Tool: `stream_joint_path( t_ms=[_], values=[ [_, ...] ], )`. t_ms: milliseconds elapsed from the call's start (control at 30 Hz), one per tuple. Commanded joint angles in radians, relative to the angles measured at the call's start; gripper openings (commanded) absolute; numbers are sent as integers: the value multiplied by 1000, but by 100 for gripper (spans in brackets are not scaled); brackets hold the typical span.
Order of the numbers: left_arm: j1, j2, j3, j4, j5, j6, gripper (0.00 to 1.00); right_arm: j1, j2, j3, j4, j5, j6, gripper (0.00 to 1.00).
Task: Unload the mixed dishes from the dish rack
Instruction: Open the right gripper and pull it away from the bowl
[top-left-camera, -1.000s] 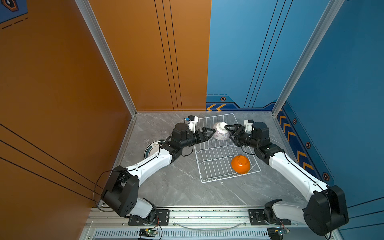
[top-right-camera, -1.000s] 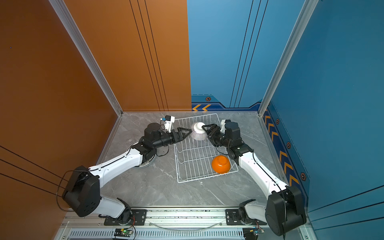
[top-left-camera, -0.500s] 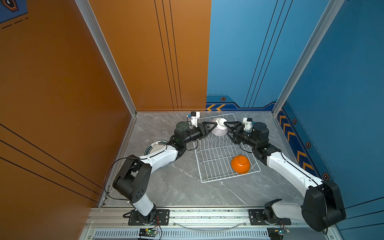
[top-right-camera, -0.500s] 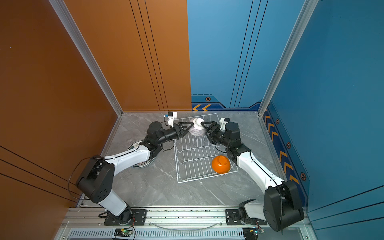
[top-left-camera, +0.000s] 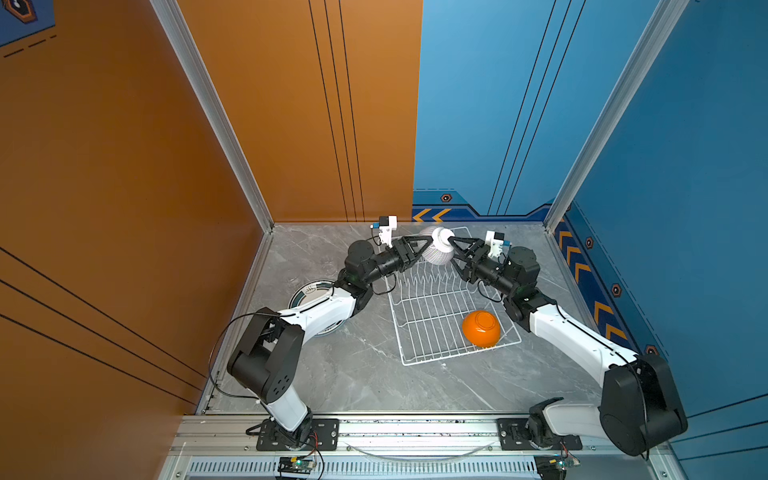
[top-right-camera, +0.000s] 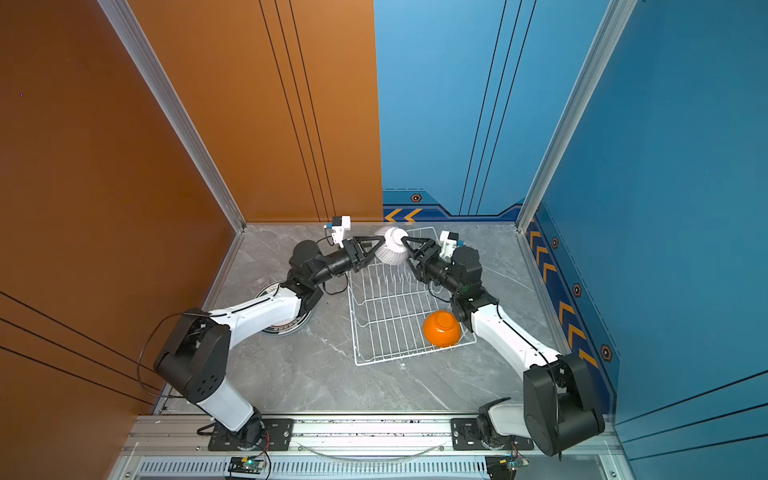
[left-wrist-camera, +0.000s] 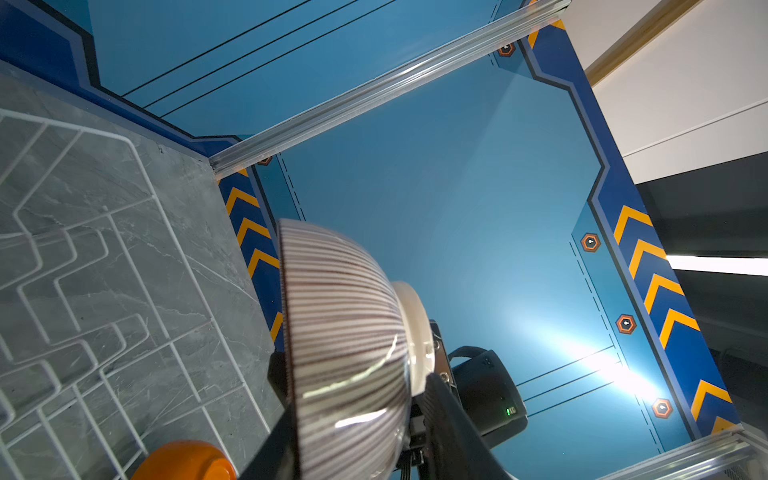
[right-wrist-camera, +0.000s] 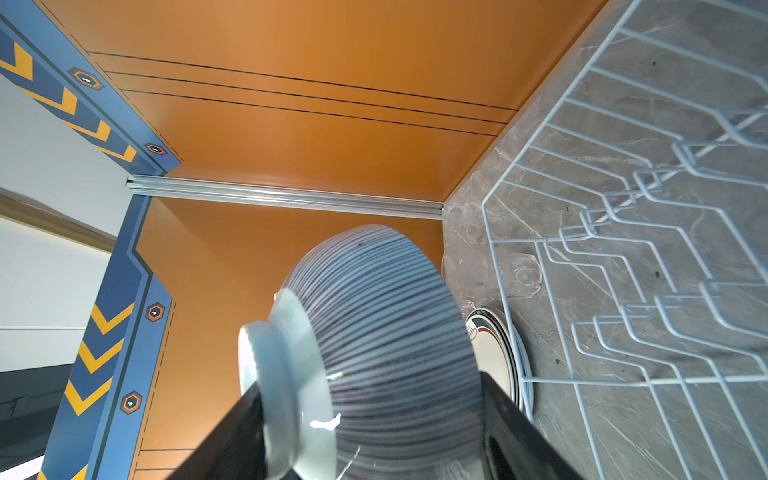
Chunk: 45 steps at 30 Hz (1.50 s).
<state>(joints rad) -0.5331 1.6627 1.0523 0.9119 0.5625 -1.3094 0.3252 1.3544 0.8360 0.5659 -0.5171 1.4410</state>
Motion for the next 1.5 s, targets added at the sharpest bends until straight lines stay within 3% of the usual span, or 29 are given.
stream_joint_path(
  t_ms=[0,200,333,500,967,1167,1367,1467],
  values=[
    [-13,2,60,158,56,-38,41,14,26,-6,62,-27,17,61],
    [-25,44,78,252,67,-97,34,26,32,8,27,-41,-5,61],
    [-27,73,103,314,80,-146,15,28,35,8,19,-50,-9,61],
    [-31,76,111,297,87,-129,2,29,38,8,21,-55,-11,62],
    [-27,62,93,209,86,-70,0,28,38,8,25,-52,-11,65],
    [-15,40,84,124,83,-19,0,17,17,0,-10,-47,-34,76],
    [-9,-39,84,-113,74,146,0,-1,-42,4,-154,-19,-124,80],
    [-7,-100,94,-334,44,284,0,-6,-81,24,-283,11,-208,80]
  ],
)
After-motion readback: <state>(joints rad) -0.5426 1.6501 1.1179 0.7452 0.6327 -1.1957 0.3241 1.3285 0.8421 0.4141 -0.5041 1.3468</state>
